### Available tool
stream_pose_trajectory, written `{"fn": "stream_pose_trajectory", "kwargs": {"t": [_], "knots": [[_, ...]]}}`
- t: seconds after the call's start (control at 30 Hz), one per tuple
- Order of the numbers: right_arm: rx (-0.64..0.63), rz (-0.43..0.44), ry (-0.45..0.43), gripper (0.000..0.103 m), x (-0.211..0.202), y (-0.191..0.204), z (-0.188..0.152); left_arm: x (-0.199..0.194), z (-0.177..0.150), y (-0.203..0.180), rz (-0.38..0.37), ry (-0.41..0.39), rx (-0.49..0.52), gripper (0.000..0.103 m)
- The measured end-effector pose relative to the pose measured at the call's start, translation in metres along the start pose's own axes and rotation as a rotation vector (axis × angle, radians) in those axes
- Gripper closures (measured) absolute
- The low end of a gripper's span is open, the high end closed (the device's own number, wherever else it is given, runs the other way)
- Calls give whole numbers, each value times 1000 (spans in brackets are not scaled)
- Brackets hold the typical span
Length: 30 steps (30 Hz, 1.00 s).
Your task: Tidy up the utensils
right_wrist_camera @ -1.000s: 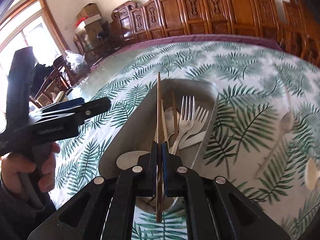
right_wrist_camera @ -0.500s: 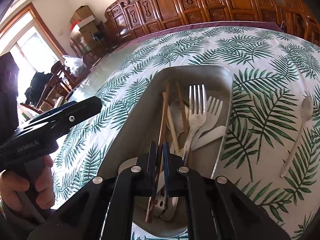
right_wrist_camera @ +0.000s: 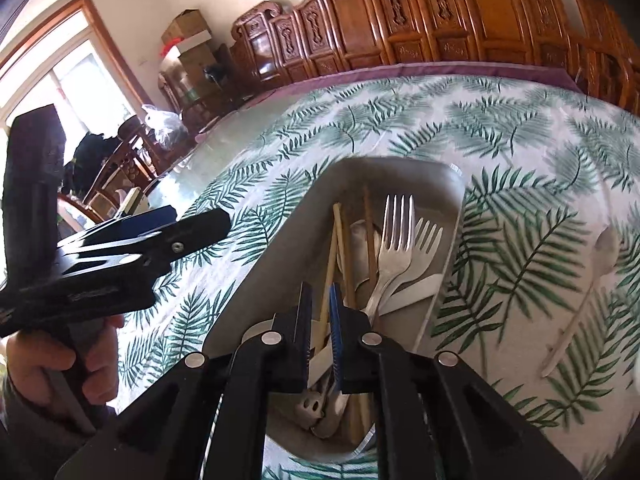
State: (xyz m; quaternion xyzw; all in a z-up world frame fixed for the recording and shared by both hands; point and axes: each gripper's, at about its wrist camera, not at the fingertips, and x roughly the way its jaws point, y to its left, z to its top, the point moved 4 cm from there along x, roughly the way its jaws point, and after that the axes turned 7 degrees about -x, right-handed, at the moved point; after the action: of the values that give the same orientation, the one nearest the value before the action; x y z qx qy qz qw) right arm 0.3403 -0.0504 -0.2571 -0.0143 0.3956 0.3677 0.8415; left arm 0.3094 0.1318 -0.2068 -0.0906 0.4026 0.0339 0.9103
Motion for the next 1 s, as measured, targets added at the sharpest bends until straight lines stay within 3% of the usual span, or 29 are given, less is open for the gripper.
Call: {"fn": "stream_pose_trajectory", "kwargs": {"t": [0.2,0.4,0.6,1.0], "knots": [[-104,-53,-8,91,-38,-17,0,-1,-3,-8,-1,-2,9,9],[-159,-147,-5,87,-77,-59,-12,-1,-5,-17,3,-8,14,9],[-191,-221,10,67,-105,-105,-30,-3,-8,-27,-6,-17,-3,9],[-175,-278,94,49,-119,-189,-61,-15,-18,-74,-39,-25,54,9]]}}
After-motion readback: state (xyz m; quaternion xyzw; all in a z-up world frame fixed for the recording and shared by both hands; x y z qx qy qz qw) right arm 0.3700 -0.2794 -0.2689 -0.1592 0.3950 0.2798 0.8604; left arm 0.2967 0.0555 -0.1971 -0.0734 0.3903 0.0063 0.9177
